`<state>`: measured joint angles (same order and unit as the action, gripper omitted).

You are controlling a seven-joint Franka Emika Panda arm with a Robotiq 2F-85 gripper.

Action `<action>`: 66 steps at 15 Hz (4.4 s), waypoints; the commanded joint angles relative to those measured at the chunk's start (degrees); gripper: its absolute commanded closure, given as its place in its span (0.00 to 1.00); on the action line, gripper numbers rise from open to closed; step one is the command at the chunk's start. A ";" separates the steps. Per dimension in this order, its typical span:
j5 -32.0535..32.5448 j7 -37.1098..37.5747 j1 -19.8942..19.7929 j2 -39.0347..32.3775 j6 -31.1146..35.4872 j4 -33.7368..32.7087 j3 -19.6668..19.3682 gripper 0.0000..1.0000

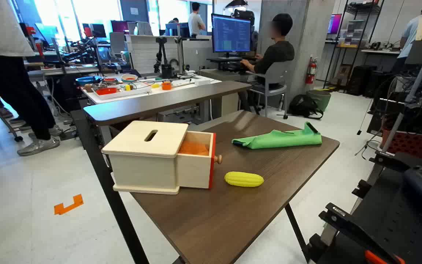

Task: Fold the green cloth in half

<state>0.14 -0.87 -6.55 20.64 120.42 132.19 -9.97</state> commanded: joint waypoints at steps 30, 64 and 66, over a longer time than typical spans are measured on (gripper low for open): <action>-2.93 -6.94 -9.49 -48.28 30.95 -12.20 0.41 0.00; -3.29 0.01 -12.01 -70.13 35.54 -29.06 2.16 1.00; -3.35 0.00 -12.15 -70.15 35.59 -28.98 2.24 1.00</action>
<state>-1.75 -0.42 -17.91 -48.22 155.25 104.62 -8.49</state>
